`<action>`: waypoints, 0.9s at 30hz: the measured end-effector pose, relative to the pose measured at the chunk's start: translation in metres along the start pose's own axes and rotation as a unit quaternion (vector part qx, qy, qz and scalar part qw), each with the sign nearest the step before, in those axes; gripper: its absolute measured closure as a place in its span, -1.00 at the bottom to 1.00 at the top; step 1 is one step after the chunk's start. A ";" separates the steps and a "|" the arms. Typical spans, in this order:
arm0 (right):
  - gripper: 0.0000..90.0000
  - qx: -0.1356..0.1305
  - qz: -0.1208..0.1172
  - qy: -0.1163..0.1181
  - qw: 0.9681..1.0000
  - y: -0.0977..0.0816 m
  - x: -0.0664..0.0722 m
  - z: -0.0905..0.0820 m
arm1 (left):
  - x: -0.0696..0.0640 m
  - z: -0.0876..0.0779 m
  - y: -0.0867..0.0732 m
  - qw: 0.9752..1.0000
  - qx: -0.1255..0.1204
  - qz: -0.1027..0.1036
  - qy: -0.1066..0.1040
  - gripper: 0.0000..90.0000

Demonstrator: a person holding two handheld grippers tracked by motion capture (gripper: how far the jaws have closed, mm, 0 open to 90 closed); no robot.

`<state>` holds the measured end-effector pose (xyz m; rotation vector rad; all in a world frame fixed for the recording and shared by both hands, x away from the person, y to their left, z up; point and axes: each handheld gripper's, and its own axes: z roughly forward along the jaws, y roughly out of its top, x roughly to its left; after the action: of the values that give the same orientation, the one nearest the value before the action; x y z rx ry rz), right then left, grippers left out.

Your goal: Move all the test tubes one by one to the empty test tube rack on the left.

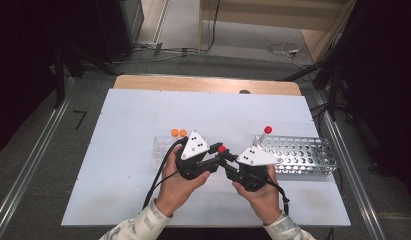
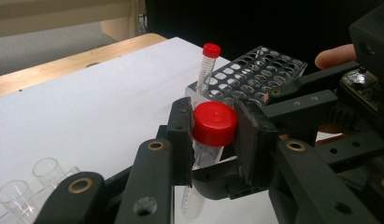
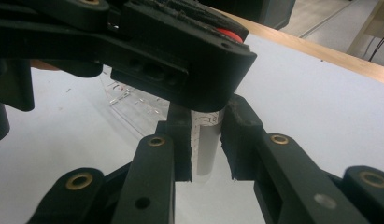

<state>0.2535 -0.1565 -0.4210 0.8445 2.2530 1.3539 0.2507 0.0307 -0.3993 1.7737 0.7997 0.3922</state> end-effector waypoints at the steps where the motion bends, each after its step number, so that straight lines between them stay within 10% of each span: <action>1: 0.56 -0.001 0.000 0.001 1.000 0.000 0.000 0.000 | 0.000 0.000 0.000 1.000 0.000 -0.001 -0.001 0.56; 12: -0.52 -0.027 0.034 0.009 0.999 0.001 -0.004 -0.004 | 0.006 -0.007 0.004 1.000 -0.012 -0.010 0.005 0.57; 27: -0.62 -0.031 0.043 0.013 0.999 -0.001 -0.009 -0.008 | 0.025 -0.033 0.017 0.999 -0.033 -0.035 0.026 0.57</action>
<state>0.2551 -0.1674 -0.4177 0.9175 2.2054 1.4735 0.2538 0.0682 -0.3755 1.6753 0.8738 0.4136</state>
